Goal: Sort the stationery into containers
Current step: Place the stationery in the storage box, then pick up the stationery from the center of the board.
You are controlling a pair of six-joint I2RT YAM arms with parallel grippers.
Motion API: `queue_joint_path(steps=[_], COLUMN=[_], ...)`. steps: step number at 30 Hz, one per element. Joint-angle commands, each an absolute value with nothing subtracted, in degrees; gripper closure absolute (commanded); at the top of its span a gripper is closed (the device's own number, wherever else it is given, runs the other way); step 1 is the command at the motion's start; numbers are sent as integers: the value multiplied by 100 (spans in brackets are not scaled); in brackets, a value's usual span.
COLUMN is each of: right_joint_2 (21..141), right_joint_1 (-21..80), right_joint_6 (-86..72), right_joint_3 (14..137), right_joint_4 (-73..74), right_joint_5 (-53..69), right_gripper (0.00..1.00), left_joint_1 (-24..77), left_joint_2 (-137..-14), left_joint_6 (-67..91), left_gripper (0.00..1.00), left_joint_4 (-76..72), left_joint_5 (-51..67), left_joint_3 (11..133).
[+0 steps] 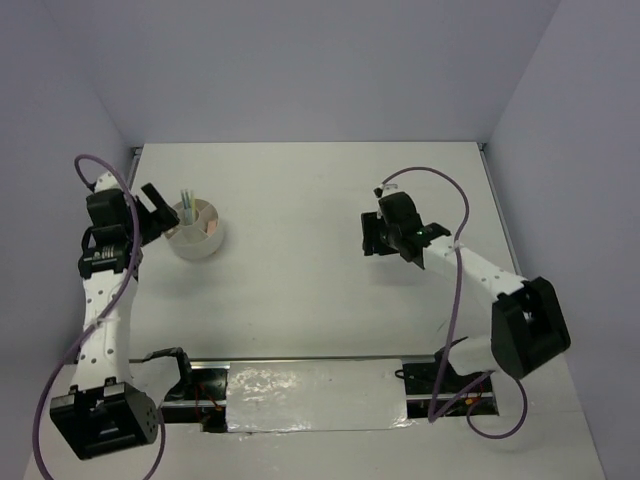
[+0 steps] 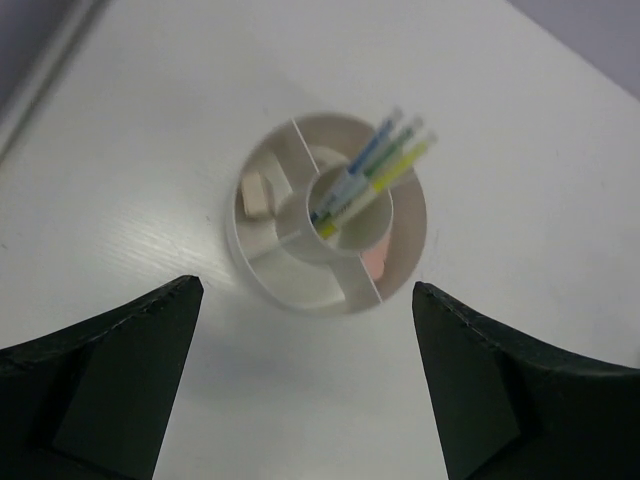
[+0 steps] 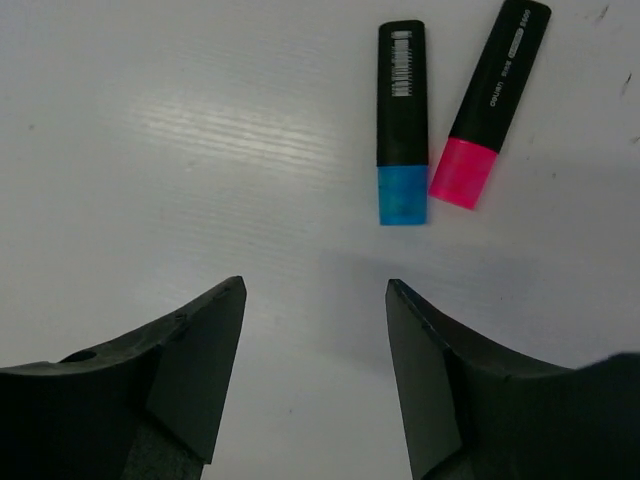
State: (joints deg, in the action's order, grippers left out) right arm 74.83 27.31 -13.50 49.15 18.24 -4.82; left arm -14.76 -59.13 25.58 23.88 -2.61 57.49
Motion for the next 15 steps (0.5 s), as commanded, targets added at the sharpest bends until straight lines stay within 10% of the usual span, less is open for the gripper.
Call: queue_joint_path(steps=[1,15], right_joint_2=[8005,9736], right_joint_1=[2479,2241], right_joint_6=[-1310,-808], right_joint_3=[5369,6449], right_joint_4=[2100,2302], right_joint_5=[-424,-676], right_gripper=[35,46], left_joint_1=[-1468,-537], left_joint_2=[-5277,-4307], left_joint_6=[2514,2408], left_gripper=[1,1], left_joint_4=[2629,2452], left_joint_5=[911,958], left_joint_3=[4968,4500])
